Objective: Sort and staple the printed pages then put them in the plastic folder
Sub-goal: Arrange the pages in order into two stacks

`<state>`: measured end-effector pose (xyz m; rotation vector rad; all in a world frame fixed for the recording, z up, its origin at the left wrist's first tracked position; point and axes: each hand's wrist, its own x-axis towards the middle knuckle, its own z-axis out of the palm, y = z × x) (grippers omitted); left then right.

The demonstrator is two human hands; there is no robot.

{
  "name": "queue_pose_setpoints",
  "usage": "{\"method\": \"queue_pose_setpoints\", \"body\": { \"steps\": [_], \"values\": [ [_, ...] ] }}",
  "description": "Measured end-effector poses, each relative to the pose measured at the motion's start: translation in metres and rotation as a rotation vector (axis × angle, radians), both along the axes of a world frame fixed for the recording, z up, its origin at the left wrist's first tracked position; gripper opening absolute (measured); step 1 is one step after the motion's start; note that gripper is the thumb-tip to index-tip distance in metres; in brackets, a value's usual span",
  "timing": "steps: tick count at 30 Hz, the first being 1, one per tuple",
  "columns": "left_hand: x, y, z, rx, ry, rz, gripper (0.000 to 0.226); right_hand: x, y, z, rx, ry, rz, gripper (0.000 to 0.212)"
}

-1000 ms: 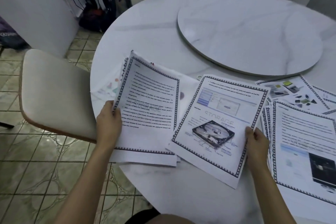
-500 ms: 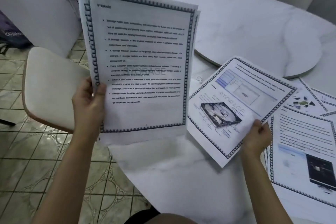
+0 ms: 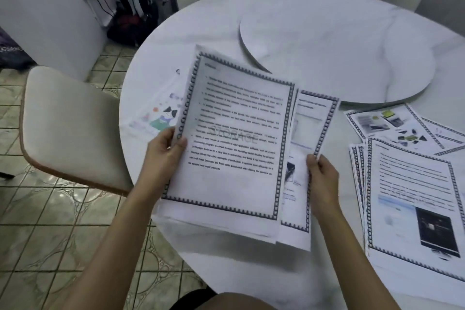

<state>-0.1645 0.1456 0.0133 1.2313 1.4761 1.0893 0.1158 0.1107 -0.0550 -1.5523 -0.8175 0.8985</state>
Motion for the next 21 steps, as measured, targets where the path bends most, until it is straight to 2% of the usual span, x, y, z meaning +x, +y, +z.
{"method": "queue_pose_setpoints", "body": {
  "steps": [2,6,8,12,17,21],
  "values": [
    [0.006,-0.003,-0.011,-0.086,0.005,-0.018,0.016,-0.009,-0.002,0.001,-0.015,0.029,0.071,0.037],
    [0.012,-0.008,-0.031,-0.206,0.026,-0.043,0.017,-0.024,-0.005,0.007,-0.092,0.088,0.163,0.025],
    [0.016,-0.012,-0.039,-0.251,0.003,-0.054,0.022,-0.031,-0.005,0.007,-0.138,0.105,0.211,0.03],
    [0.017,-0.016,-0.052,-0.257,0.127,0.01,0.027,-0.044,-0.006,0.004,-0.176,0.11,0.256,0.046],
    [0.0,-0.014,-0.055,-0.239,0.251,0.098,0.037,-0.05,-0.003,0.0,-0.141,-0.005,0.341,0.015],
    [-0.018,-0.013,-0.056,-0.233,0.394,0.075,0.046,-0.05,-0.001,-0.006,-0.178,-0.047,0.371,0.031]
  ]
}}
